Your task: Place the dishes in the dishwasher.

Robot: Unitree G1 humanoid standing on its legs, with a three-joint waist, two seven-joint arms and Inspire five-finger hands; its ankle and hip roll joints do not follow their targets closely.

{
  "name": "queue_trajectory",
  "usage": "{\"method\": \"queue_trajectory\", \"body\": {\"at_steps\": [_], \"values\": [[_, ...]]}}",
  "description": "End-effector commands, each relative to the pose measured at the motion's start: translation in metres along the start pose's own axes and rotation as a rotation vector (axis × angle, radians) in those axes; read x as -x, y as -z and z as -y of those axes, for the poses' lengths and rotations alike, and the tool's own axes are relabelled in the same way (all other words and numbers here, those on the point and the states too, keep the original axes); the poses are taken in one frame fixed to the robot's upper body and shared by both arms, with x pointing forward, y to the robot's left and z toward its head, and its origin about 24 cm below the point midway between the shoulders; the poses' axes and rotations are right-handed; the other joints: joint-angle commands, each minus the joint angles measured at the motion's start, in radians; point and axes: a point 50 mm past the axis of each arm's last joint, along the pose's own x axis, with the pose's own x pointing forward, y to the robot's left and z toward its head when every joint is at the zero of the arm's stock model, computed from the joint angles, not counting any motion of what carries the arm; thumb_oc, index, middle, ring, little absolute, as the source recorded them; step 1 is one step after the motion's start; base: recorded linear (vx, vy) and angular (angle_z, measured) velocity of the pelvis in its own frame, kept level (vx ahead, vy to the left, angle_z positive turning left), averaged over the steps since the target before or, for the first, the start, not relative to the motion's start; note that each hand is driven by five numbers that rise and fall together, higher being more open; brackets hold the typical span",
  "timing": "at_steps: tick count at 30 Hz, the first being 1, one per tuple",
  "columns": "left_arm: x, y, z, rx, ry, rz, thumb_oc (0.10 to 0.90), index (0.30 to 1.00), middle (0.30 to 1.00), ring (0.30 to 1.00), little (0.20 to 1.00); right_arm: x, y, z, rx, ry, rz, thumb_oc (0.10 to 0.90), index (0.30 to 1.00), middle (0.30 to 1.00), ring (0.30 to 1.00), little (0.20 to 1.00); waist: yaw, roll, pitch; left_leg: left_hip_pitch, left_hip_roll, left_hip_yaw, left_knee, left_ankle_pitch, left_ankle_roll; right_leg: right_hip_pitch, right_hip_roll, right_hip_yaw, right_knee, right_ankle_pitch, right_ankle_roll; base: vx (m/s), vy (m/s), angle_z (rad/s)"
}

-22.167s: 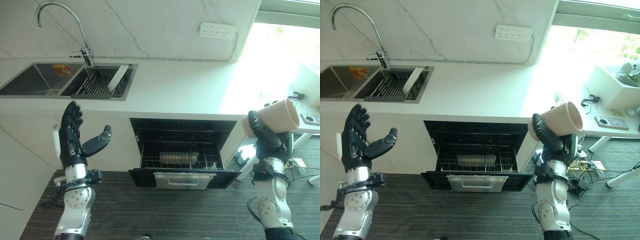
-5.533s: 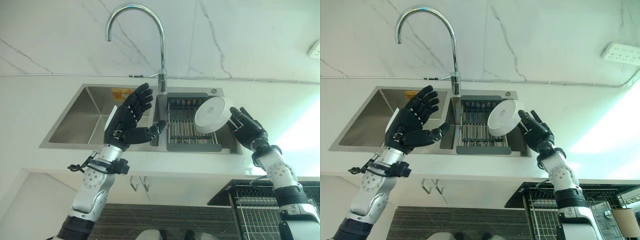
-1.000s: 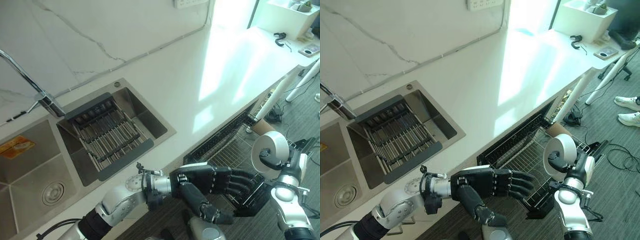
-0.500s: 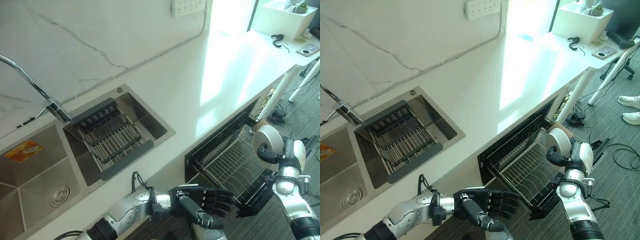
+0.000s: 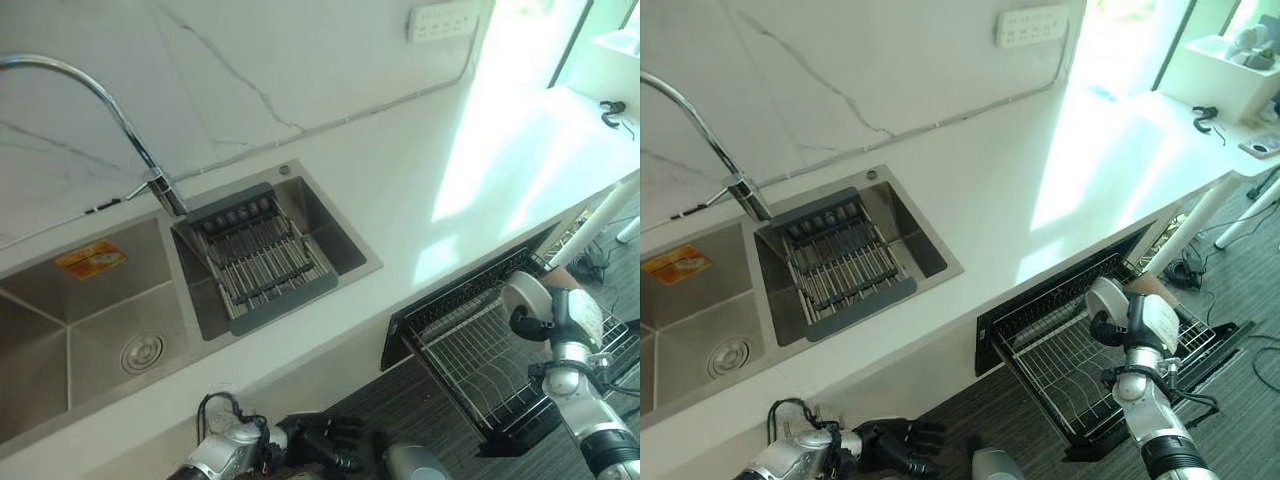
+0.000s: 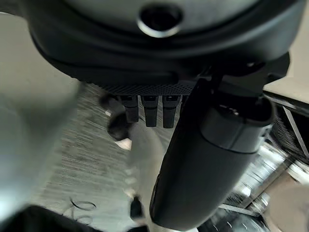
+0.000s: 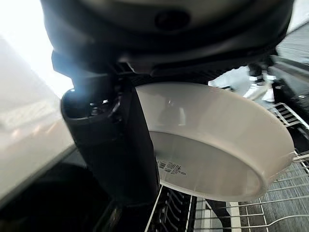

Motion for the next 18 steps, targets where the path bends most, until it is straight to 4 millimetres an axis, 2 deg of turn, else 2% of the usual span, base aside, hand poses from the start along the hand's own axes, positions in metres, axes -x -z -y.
{"method": "queue_trajectory", "body": {"at_steps": [1,8,9,15,18], "values": [[-0.004,-0.007,0.014,-0.079,0.077,0.051,0.8,0.9,0.9,0.9,0.9,-0.036,-0.038,0.053,-0.032,0.207,0.149,0.4,0.3,0.3,0.3,0.3,0.025,-0.01,-0.058,-0.041,0.035,-0.079,0.077,-0.135,-0.042,0.003,-0.053,-0.027,0.056,-0.101,0.133,0.02,-0.051,0.04],[-0.007,0.038,-0.005,0.043,-0.049,-0.036,0.8,0.9,0.9,0.9,0.9,-0.042,-0.032,0.036,-0.001,0.128,0.061,0.4,0.3,0.3,0.3,0.3,0.061,-0.017,-0.06,-0.043,0.041,-0.087,0.077,-0.129,-0.046,0.012,-0.056,-0.048,0.056,-0.108,0.126,0.02,-0.067,0.06],[-0.005,0.05,-0.01,0.11,-0.118,-0.044,0.8,0.9,0.9,0.9,0.9,-0.04,-0.019,0.031,0.095,0.148,0.015,0.4,0.3,0.3,0.3,0.3,0.073,-0.016,-0.058,-0.035,0.04,-0.094,0.077,-0.132,-0.047,0.025,-0.058,-0.058,0.056,-0.117,0.126,0.04,-0.072,0.08],[-0.001,0.073,-0.019,0.254,-0.248,-0.044,0.8,0.9,0.9,0.9,0.9,-0.033,-0.002,0.02,0.28,0.18,-0.007,0.4,0.3,0.3,0.3,0.3,0.107,-0.014,-0.069,-0.046,0.034,-0.107,0.077,-0.122,-0.051,0.029,-0.071,-0.085,0.056,-0.122,0.124,0.03,-0.057,0.1],[0.009,0.088,-0.03,0.364,-0.365,-0.04,0.8,0.9,0.9,0.9,0.9,-0.021,0.017,0.007,0.344,0.156,-0.06,0.4,0.3,0.3,0.3,0.3,0.129,-0.008,-0.07,-0.048,0.027,-0.121,0.077,-0.12,-0.051,0.035,-0.082,-0.104,0.056,-0.125,0.126,0.04,-0.103,0.12]]}}
